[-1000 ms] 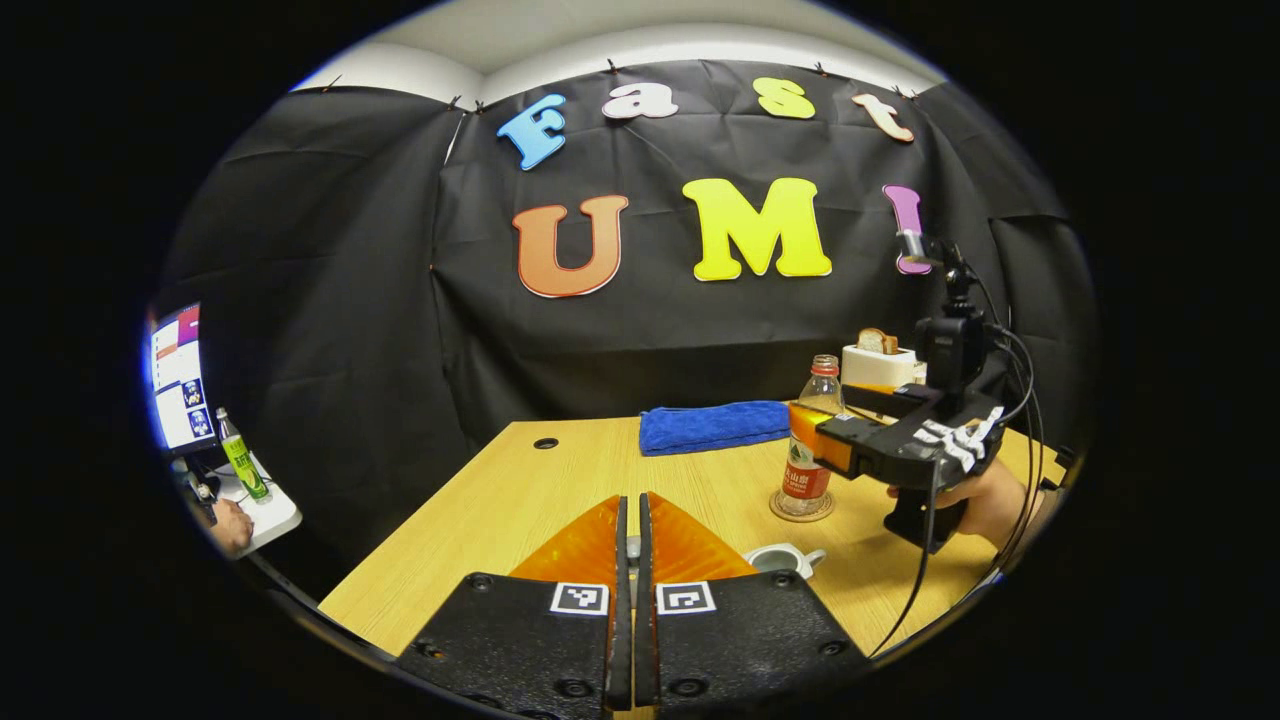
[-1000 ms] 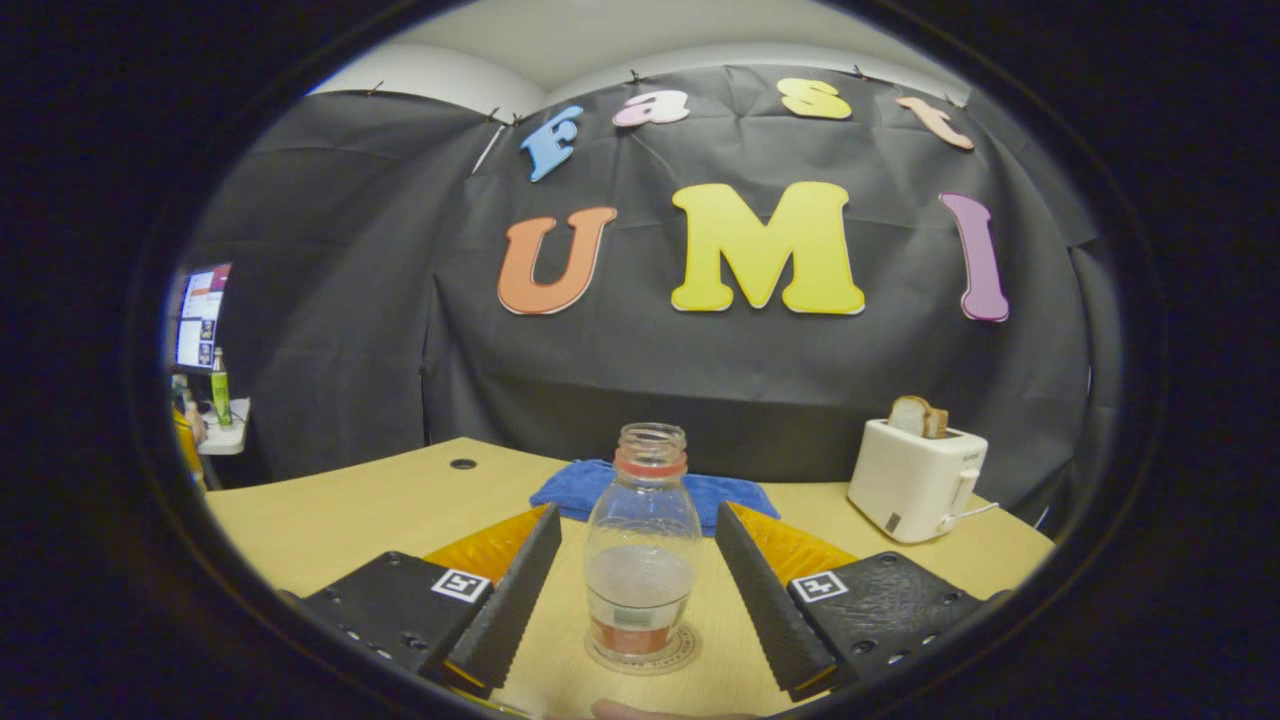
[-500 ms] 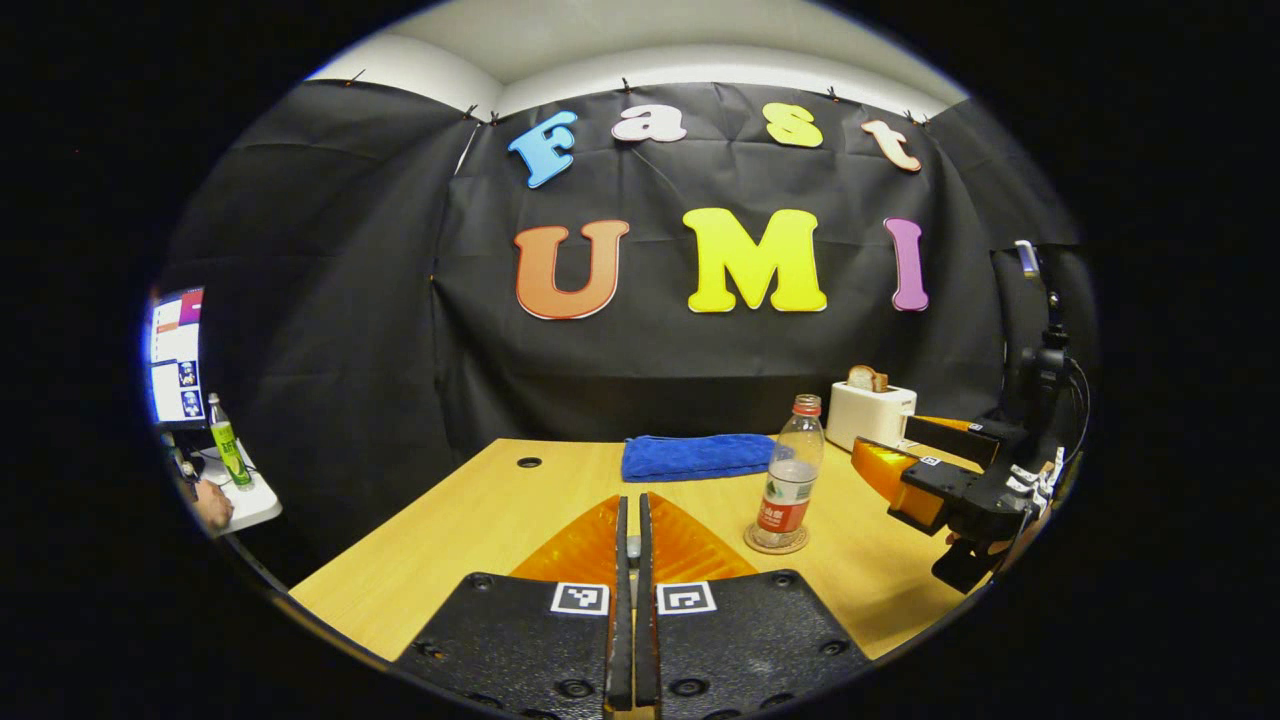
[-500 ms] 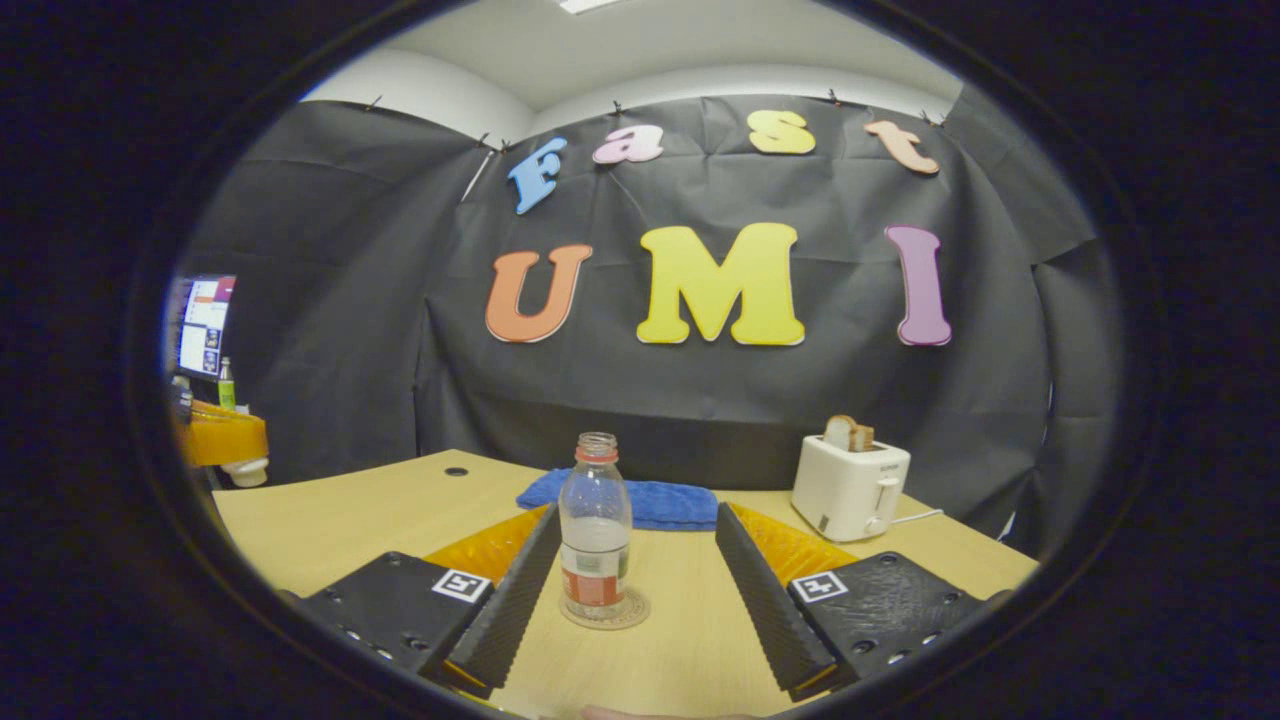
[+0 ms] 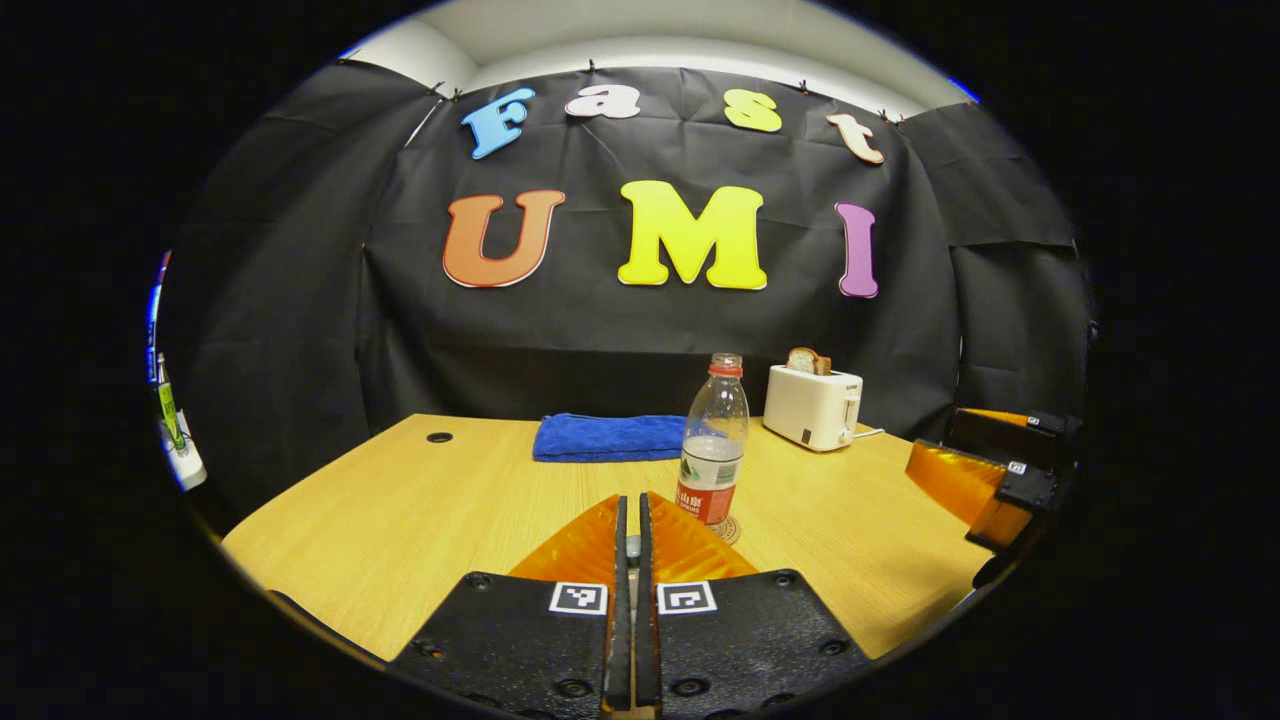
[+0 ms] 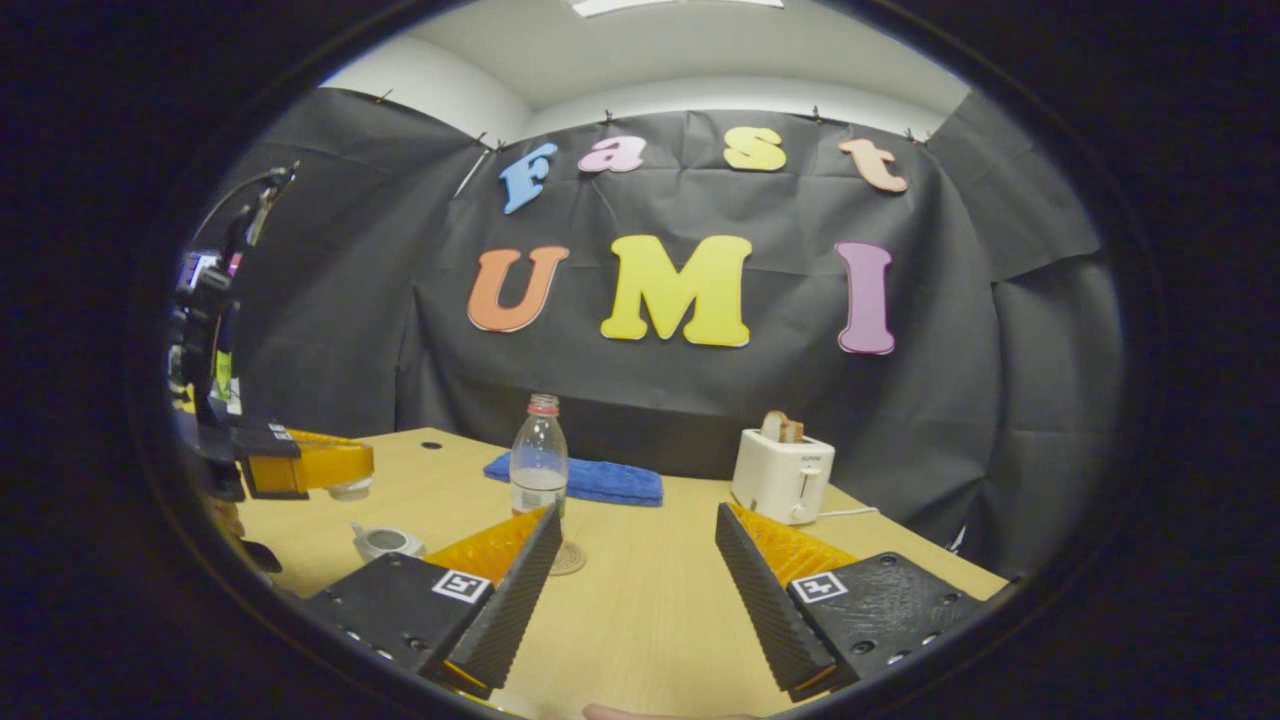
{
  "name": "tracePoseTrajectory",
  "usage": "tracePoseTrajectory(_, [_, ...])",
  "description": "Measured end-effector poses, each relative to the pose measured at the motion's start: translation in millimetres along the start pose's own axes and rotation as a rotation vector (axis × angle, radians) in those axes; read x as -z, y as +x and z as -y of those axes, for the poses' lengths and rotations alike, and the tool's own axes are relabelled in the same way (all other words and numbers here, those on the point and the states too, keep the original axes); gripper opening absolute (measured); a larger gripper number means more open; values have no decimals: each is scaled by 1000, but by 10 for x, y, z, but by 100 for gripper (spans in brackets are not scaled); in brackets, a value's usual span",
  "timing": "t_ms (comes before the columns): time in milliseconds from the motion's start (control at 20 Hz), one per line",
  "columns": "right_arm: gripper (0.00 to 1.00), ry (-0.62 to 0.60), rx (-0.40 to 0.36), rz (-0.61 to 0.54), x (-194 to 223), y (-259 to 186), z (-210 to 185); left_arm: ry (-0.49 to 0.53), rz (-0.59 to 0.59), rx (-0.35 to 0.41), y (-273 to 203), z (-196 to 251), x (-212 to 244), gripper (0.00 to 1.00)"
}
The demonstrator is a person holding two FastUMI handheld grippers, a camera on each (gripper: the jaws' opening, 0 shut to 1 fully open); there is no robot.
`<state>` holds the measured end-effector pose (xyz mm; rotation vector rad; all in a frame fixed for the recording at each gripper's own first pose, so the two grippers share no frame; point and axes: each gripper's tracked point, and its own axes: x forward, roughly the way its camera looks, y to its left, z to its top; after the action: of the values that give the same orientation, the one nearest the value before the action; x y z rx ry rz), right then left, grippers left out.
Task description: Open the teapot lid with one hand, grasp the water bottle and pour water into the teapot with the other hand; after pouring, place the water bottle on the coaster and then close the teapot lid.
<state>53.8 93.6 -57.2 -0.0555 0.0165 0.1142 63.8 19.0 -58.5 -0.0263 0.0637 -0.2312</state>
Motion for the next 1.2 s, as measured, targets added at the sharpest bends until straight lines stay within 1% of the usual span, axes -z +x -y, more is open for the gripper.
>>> tracePoseTrajectory(100, [94,3,29,14,-3,-26,138,6,1,-22,94,-58,106,5])
tracePoseTrajectory(300, [93,42,29,14,66,-60,256,13,-31,-27,224,-59,338,4])
tracePoseTrajectory(450, [94,46,24,-6,125,-53,288,33,-51,-38,259,-48,459,5])
tracePoseTrajectory(900, [93,39,43,14,34,-100,404,83,-41,-60,246,-16,488,5])
tracePoseTrajectory(1100, [93,41,34,21,9,-131,371,77,-47,-69,238,-56,504,6])
tracePoseTrajectory(1200, [93,35,33,24,-2,-141,361,65,-72,-70,260,-78,566,7])
